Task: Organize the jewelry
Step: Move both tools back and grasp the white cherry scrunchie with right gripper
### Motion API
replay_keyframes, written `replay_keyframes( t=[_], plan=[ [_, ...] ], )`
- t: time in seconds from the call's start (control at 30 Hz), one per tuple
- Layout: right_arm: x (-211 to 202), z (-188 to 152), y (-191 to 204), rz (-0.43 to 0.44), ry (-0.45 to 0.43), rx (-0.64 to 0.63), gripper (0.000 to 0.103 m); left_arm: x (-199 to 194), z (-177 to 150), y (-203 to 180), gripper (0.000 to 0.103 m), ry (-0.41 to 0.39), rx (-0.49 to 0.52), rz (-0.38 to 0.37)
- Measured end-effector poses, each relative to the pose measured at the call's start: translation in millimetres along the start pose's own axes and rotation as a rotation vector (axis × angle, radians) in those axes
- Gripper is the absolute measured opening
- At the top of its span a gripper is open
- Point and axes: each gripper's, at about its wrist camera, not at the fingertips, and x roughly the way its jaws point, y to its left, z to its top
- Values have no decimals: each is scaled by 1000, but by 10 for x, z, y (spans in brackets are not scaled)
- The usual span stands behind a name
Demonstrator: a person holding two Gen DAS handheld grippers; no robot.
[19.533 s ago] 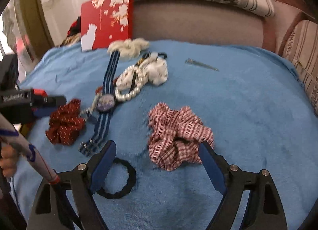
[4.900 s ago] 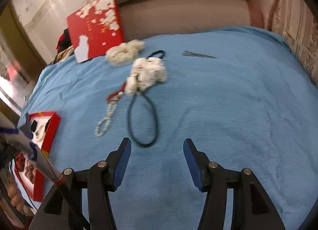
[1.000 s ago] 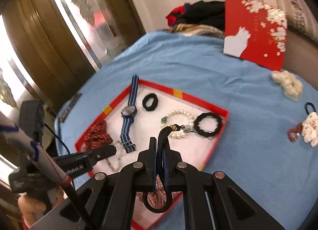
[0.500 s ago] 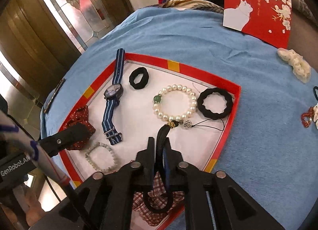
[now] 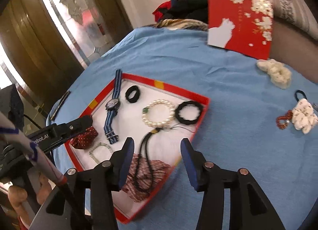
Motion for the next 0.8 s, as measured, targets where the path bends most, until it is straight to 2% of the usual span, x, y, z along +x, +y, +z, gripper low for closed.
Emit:
replay_keyframes(
  t=[0.13, 0.37, 0.63, 0.8],
  plan=[
    [-198, -37, -305, -1, -36, 63, 60, 63, -37, -231, 40, 4, 42, -17],
    [-551, -132, -1012, -63, -69, 176, 61, 250, -176, -717, 43, 47, 125, -51],
    [-1012, -270, -2051, -261, -97, 318, 61, 400, -422, -1358, 50, 81, 258, -110],
    [-930, -188, -2480, -346, -69, 374, 61, 558, -632, -1651, 50, 123, 344, -118]
  ],
)
